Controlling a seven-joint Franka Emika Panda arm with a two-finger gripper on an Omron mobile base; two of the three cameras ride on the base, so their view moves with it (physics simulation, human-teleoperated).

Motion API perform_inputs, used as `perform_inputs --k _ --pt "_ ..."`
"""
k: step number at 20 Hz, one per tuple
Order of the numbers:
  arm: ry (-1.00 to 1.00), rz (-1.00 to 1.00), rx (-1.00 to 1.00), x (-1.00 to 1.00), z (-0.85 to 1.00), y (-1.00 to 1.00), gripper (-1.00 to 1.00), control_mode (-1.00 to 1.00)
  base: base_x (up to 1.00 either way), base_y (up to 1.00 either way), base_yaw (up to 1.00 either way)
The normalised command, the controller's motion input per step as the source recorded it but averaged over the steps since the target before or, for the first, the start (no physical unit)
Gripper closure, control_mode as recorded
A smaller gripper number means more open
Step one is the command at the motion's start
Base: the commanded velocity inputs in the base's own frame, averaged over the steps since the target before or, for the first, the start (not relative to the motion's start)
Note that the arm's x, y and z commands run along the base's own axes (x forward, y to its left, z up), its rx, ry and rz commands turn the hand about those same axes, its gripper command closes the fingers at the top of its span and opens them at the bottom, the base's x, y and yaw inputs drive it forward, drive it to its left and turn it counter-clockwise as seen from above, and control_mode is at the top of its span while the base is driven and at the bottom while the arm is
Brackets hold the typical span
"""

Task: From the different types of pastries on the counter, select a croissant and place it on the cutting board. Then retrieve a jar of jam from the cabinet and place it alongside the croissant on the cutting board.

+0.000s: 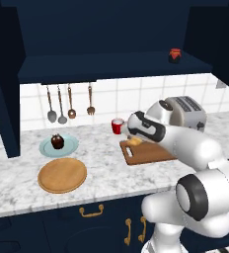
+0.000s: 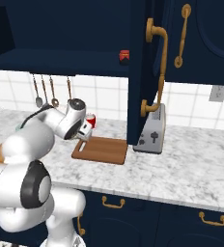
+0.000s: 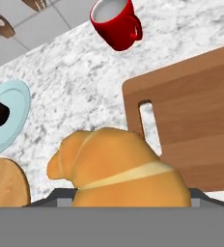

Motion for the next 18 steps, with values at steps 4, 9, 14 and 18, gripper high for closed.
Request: perform_inputs --k 4,9,14,18 --pt "-0.03 0.0 -0.02 0.0 -0.02 -0.73 1.0 -1.0 0.0 0.0 0.0" --pt "-0.09 0.0 -0.09 0.0 -0.24 -0.47 1.0 -1.0 0.0 0.0 0.0" --pt "-0.15 0.0 -0.16 0.0 -0.37 0.0 1.0 -1.0 0.0 0.0 0.0" --pt "-0.09 0.0 -0.09 0.01 -0.25 0.0 1.0 -1.0 0.0 0.0 0.0"
